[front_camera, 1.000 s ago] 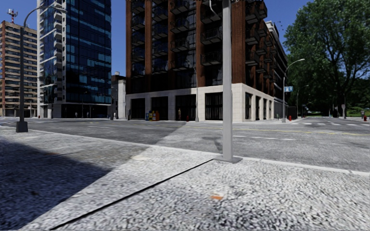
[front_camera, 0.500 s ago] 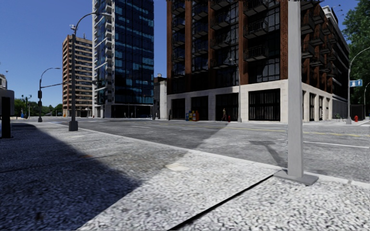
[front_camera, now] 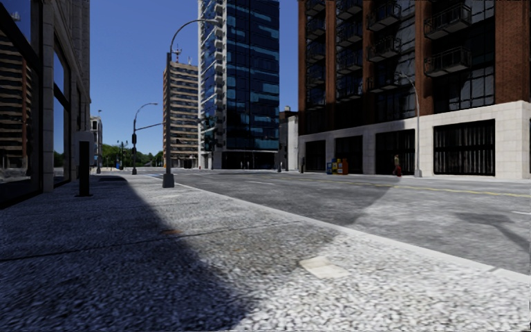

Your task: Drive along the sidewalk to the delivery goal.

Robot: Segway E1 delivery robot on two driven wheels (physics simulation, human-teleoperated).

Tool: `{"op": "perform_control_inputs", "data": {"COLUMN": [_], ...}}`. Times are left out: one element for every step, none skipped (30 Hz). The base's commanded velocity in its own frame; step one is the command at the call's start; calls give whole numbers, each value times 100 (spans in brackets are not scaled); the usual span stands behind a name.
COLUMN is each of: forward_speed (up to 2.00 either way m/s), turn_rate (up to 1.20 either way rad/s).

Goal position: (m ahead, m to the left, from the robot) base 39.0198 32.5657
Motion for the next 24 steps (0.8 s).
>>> {"op": "perform_control_inputs", "data": {"forward_speed": [148,148,148,149,150,151,151,152,154,154,155,155,155,155,155,155,155,155,156,158,160,160,165,171], "turn_rate": [54,54,54,54,54,54,54,54,54,54,54,54,54,54,54,54,54,54,54,54,54,54,47,32]}}
